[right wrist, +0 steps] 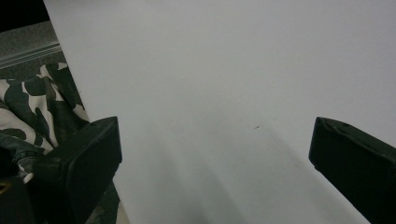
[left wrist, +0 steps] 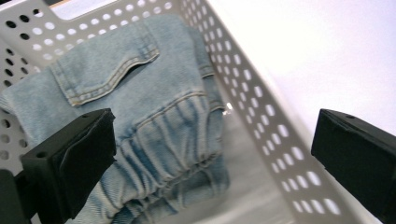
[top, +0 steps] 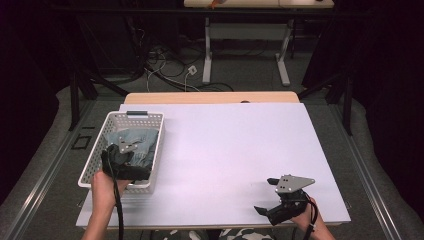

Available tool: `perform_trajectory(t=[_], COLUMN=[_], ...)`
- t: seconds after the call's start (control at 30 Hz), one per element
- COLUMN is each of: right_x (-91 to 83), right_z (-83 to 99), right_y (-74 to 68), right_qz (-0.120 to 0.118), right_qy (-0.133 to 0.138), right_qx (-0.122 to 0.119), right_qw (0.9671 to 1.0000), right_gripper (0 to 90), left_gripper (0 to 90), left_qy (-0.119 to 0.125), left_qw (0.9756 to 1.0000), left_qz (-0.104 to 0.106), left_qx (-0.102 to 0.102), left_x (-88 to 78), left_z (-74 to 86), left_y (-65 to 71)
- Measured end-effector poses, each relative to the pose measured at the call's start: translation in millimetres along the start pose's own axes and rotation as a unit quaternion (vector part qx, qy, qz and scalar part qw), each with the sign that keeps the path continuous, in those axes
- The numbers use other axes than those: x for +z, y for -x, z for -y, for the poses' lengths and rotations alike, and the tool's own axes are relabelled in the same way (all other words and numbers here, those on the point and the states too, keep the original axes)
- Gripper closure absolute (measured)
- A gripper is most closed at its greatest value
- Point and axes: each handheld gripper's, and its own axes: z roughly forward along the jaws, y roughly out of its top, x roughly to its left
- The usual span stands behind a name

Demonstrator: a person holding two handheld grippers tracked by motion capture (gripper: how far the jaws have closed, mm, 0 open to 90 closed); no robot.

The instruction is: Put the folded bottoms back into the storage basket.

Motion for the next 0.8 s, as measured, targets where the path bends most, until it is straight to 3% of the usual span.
perform_trajectory(t=[0.47, 0.8], right_x=[0.0, -0.6], right_z=[0.3, -0.1], right_y=[0.3, -0.6], right_qz=[0.0, 0.001], right_qy=[0.001, 0.0], right_qx=[0.002, -0.001], right_qw=[1.0, 1.0], right_gripper=[2.2, 2.2], left_gripper=[0.0, 0.0], left_qy=[0.01, 0.021], left_qw=[0.9995, 0.998], left_qz=[0.021, 0.039], left_qx=[0.021, 0.044], left_x=[-15.0, -21.4], left_z=[17.5, 19.4], left_y=[26.6, 47.1])
